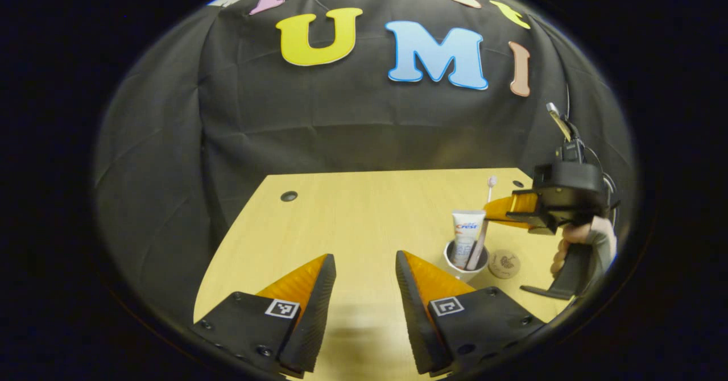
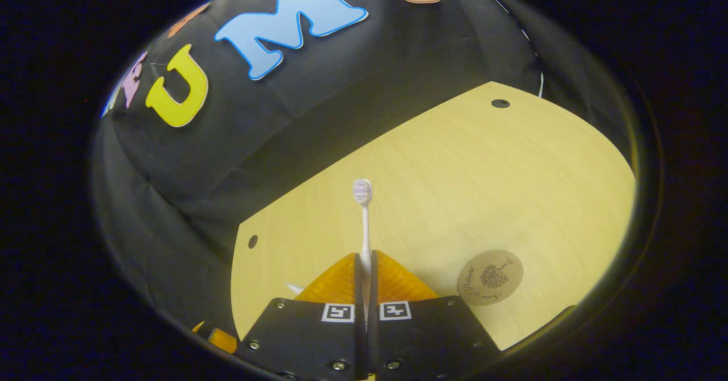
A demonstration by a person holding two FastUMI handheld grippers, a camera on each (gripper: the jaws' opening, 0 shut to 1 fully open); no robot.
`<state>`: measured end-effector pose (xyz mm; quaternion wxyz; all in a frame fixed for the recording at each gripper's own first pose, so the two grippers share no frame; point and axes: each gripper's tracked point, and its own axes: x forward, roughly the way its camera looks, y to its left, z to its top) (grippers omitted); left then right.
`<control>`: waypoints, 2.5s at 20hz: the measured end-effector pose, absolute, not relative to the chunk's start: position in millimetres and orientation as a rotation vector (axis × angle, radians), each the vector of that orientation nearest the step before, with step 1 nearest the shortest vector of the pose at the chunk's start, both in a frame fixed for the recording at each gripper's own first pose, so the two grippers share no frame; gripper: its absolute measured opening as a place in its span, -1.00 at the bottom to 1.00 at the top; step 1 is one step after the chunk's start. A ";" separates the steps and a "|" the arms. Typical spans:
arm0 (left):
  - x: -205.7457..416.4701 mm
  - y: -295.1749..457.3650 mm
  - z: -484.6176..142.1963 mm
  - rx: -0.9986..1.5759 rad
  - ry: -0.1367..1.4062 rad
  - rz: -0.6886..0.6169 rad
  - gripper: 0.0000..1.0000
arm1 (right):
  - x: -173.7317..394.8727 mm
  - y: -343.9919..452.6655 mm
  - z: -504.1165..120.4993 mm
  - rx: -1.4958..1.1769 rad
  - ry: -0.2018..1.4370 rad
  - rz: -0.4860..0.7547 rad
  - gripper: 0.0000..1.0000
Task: Put the toothbrush and toothpaste on the desktop into the cup, then pick up the cup and place it on the coaster on the desktop.
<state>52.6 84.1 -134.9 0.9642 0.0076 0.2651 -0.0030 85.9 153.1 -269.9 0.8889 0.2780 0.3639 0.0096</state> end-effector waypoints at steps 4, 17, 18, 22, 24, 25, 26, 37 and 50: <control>54.5 74.1 -137.6 0.013 0.551 -0.042 0.35 | 70.4 158.3 -274.1 0.557 0.685 0.045 -0.92; 54.8 -0.5 -185.1 0.008 0.715 -0.287 0.39 | 29.5 152.7 -272.2 0.435 0.668 0.140 -0.48; 53.3 -8.3 -188.9 0.019 0.740 -0.324 0.39 | 28.7 147.3 -270.9 0.430 0.667 0.135 -0.49; 50.7 -23.1 -206.8 0.118 0.830 -0.420 0.38 | 25.7 113.9 -266.4 0.430 0.660 0.092 -0.49; 51.4 -29.1 -215.1 0.152 0.876 -0.446 0.38 | 23.4 95.4 -267.1 0.443 0.662 0.061 -0.49; 51.3 -31.6 -220.6 0.168 0.906 -0.460 0.36 | 21.2 84.8 -267.3 0.450 0.664 0.043 -0.49; 49.3 -34.6 -225.5 0.181 0.937 -0.480 0.39 | 19.6 75.4 -269.1 0.458 0.665 0.025 -0.49; 48.3 -54.1 -278.9 0.380 1.194 -0.590 -0.01 | -12.6 -14.0 -291.1 0.548 0.699 -0.163 -0.49; 48.8 -54.2 -302.2 0.426 1.253 -0.579 -0.34 | -23.4 -44.7 -301.1 0.582 0.735 -0.221 -0.49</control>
